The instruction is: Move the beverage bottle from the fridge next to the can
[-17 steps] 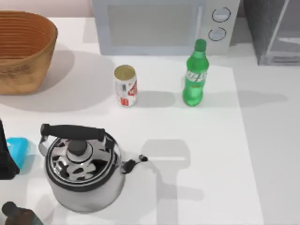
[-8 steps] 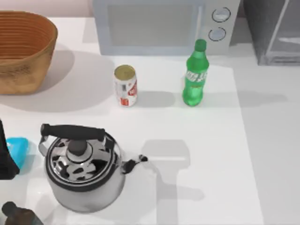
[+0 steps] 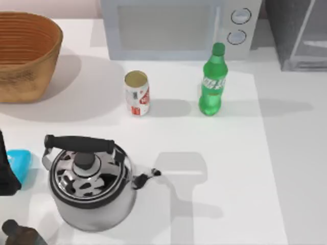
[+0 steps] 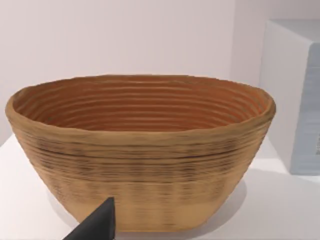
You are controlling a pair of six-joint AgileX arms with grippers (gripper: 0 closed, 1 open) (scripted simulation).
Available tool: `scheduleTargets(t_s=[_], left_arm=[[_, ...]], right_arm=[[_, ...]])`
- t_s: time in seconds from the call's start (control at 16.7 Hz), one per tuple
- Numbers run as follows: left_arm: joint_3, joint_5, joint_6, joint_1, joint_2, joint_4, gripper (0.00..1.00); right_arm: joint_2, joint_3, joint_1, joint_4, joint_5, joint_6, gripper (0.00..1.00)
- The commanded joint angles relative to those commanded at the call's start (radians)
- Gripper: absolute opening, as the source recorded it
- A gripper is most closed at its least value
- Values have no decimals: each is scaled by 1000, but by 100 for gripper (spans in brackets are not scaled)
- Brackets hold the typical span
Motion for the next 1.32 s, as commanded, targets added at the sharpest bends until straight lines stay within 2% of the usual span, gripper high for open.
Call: scheduleTargets(t_s=[0.54, 0.72, 0.96, 1.32], left_arm=[[0, 0, 0, 0, 0, 0, 100], [0, 0, 0, 0, 0, 0, 100], [0, 0, 0, 0, 0, 0, 100], [0, 0, 0, 0, 0, 0, 100]], right_arm=[[5, -16, 458, 639, 97, 789, 100], [2, -19, 591, 821, 125, 990, 100], [-4, -22, 690, 944, 146, 1116, 100], [-9, -32, 684, 954, 146, 1120, 100]])
